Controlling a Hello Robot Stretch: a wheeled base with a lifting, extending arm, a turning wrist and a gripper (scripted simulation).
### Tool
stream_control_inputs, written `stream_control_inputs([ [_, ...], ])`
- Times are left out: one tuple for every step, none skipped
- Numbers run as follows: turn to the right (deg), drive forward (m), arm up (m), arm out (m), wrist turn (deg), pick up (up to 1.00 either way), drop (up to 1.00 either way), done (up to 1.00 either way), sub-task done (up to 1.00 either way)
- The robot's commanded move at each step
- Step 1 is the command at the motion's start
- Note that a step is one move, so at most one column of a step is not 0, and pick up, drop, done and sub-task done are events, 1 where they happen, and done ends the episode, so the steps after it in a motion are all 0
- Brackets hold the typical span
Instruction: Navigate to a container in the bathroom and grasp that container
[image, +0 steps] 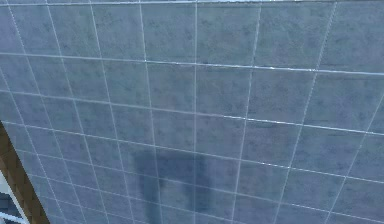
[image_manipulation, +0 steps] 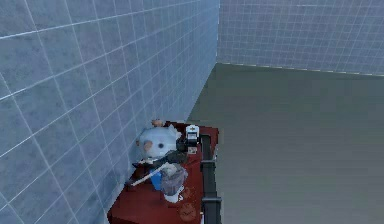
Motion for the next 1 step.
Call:
stream_control_inputs([
  [0.0, 0.00, 0.00, 0.00, 45.0, 0.00, 0.00, 0.00, 0.00],
])
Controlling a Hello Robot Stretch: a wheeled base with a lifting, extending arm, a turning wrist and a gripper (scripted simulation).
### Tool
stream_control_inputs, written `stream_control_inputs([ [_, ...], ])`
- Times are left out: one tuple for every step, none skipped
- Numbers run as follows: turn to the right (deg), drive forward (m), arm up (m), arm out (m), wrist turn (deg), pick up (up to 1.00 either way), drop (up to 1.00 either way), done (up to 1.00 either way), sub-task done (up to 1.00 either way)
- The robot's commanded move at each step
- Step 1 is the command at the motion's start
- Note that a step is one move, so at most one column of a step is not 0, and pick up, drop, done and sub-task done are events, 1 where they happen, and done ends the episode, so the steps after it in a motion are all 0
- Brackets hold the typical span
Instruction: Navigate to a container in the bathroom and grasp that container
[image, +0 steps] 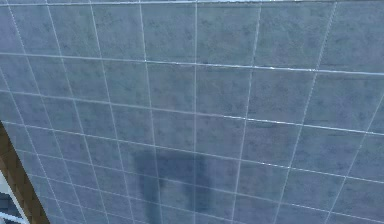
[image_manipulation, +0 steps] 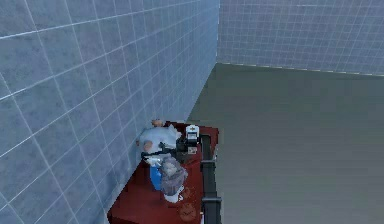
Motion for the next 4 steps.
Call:
stream_control_inputs([
  [0.0, 0.00, 0.00, 0.00, 18.0, 0.00, 0.00, 0.00, 0.00],
  [0.0, 0.00, -0.30, 0.00, 0.0, 0.00, 0.00, 0.00, 0.00],
  [0.0, 0.00, 0.00, 0.00, 0.0, 1.00, 0.00, 0.00, 0.00],
  [0.0, 0.00, 0.10, 0.00, 0.0, 0.00, 0.00, 0.00, 0.00],
])
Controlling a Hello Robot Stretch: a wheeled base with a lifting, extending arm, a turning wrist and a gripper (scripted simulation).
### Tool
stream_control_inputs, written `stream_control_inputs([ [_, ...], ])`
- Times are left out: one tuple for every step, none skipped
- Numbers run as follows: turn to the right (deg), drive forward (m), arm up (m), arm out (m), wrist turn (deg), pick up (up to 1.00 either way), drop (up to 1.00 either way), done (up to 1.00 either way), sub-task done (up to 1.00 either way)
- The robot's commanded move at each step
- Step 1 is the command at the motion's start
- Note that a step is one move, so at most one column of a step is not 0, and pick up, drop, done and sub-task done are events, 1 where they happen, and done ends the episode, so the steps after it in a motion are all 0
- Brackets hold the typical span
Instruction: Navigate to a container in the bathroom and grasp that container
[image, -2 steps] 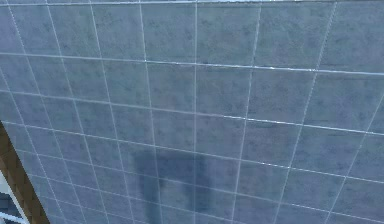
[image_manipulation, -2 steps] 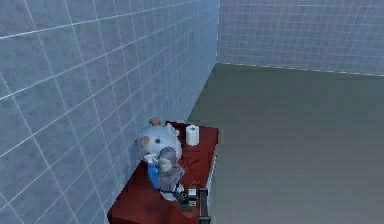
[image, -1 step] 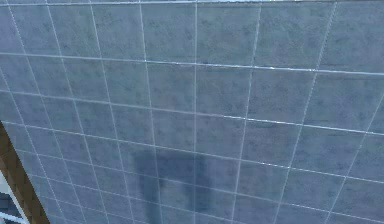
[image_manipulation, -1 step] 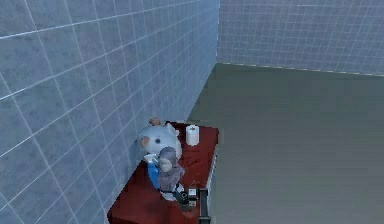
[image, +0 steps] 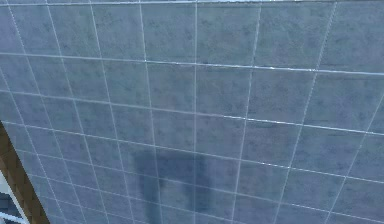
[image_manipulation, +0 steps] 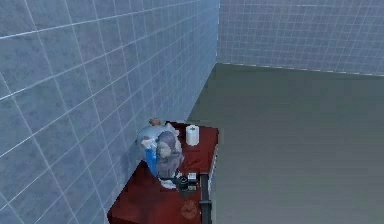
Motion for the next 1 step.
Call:
stream_control_inputs([
  [0.0, 0.00, 0.00, 0.00, 0.0, 0.00, 0.00, 1.00, 0.00],
])
